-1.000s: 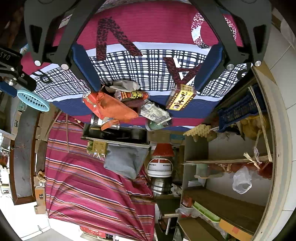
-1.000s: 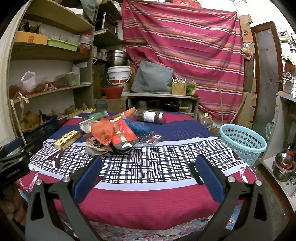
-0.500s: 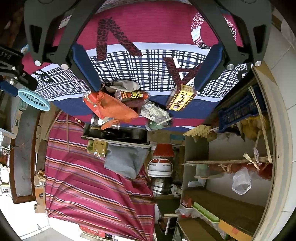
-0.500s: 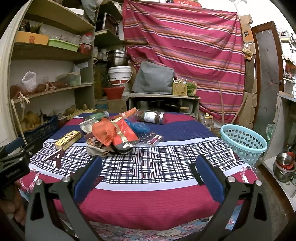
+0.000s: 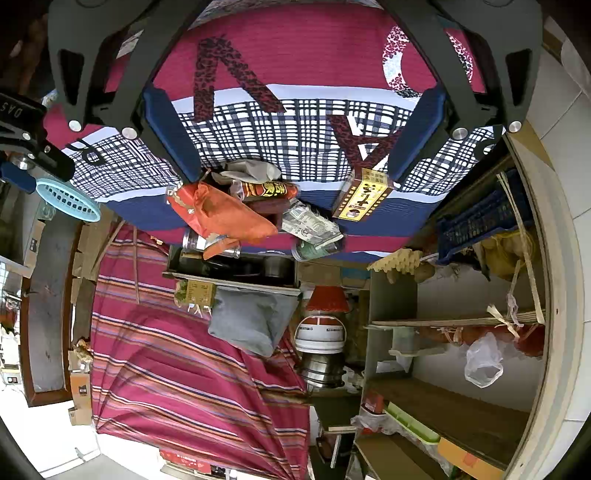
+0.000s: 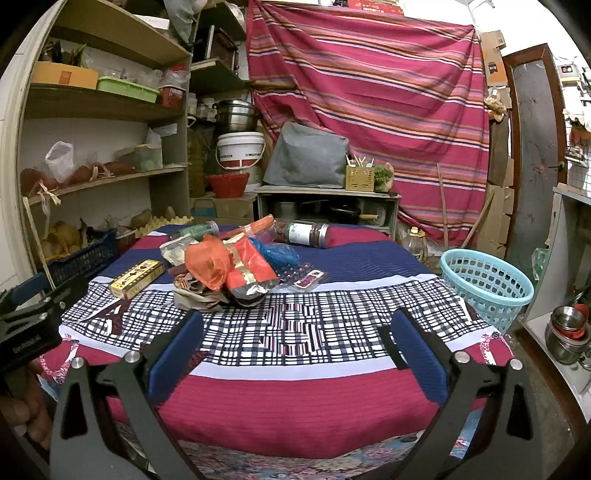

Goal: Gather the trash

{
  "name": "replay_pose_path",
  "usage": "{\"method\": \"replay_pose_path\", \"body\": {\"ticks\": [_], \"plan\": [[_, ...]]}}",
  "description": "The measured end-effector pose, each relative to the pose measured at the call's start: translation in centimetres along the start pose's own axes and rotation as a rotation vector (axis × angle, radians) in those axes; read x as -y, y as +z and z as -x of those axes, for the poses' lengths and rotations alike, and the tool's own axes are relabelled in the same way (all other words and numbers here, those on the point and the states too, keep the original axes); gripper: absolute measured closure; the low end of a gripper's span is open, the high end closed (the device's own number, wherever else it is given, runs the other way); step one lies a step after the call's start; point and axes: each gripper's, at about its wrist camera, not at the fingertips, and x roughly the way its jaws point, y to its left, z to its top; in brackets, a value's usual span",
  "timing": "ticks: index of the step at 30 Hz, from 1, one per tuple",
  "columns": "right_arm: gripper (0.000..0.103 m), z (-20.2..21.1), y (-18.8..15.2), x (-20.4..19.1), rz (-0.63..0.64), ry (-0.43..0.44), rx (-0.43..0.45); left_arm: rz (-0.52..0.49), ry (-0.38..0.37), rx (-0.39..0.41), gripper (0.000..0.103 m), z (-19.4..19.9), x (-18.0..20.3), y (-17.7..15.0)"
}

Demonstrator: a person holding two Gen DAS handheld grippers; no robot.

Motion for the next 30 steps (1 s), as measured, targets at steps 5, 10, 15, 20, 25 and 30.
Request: {"method": "replay_pose_path", "body": {"ticks": [5,10,15,20,25,30], "plan": [[0.004,0.0,0.0,0.0,-0.003,0.002,-0.002,0.0,-0.001,0.0,0.005,0.0,0.0,0.0],[0.004,-0.8,1.3,0.1,-0.009,0.038,-0.032,-0.027,0.036,-0.01,0.005,-0.7,0.3,0.6],[0.004,-3.5,3.7,0.3,0.018,0.092,-0.028,-0.054,0.063,-0.029,0.005,-2.6,0.0,2.5],[0.004,-9.4,5.7,-1.2,0.068,0.172,-0.103,-0.094,0.089,-0.02,0.005,-6.4,-0.2,5.4],[0.004,-16.2,5.3,-1.6,0.066,0.242,-0.25,-0.137,0.079,-0.067,0.005,-10.7,-0.5,6.7],[0.019,-21.0,3.5,-2.2,0.057,0.324,-0.398,-0.106,0.029,-0.165,0.005,-14.2,-1.1,6.2]]}}
